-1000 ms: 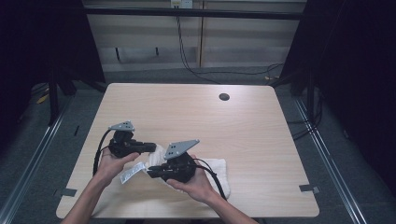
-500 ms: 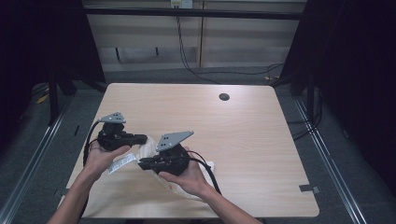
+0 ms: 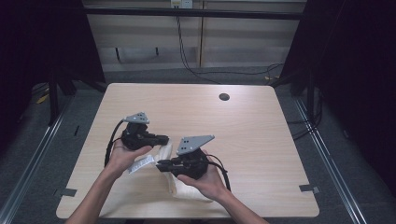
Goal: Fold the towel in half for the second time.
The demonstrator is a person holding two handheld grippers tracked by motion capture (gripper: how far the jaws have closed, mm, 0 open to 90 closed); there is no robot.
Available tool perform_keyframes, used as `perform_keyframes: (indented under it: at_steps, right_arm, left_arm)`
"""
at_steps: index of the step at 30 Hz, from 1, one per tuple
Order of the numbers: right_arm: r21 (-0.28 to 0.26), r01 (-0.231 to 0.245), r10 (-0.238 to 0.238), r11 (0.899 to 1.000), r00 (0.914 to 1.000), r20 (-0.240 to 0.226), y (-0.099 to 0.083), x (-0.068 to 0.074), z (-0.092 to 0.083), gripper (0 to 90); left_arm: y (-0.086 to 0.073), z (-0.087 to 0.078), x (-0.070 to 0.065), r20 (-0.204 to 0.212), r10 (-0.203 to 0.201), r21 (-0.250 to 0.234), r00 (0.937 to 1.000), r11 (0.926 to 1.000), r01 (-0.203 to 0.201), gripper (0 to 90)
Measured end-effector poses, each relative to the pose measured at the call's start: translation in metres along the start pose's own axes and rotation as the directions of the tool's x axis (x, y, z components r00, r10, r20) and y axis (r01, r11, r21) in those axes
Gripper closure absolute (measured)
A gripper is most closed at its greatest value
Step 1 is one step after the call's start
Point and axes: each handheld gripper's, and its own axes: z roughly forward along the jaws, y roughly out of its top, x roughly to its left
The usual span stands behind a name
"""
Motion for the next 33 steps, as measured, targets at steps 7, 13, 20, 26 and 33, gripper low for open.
perform_keyframes:
  at_steps: [7,13,20,26,33]
  right_arm:
    - [0.018,-0.029,0.028,0.999,0.9988,0.039,-0.022,-0.003,-0.019,84.6]
    - [0.046,-0.054,0.052,0.997,0.9971,0.056,-0.042,-0.004,-0.024,84.5]
    - [0.039,-0.071,0.068,0.997,0.9944,0.082,-0.056,-0.004,-0.036,84.3]
    - [0.074,-0.105,0.098,0.992,0.9905,0.097,-0.074,-0.007,-0.037,84.0]
    - [0.119,-0.099,0.085,0.988,0.9897,0.115,-0.084,-0.007,-0.045,83.4]
  left_arm:
    - [0.002,0.036,-0.012,0.024,0.02,0.059,0.9995,0.998,-0.021,85.8]
    - [-0.003,0.058,-0.016,0.052,0.011,0.092,0.9986,0.9956,-0.016,85.8]
    - [0.0,0.074,-0.022,0.067,0.008,0.099,0.9978,0.995,-0.015,85.8]
    - [-0.006,0.099,-0.025,0.094,-0.013,0.124,0.9955,0.9922,0.001,85.8]
    - [-0.008,0.112,-0.029,0.1,-0.012,0.152,0.995,0.9883,-0.004,85.7]
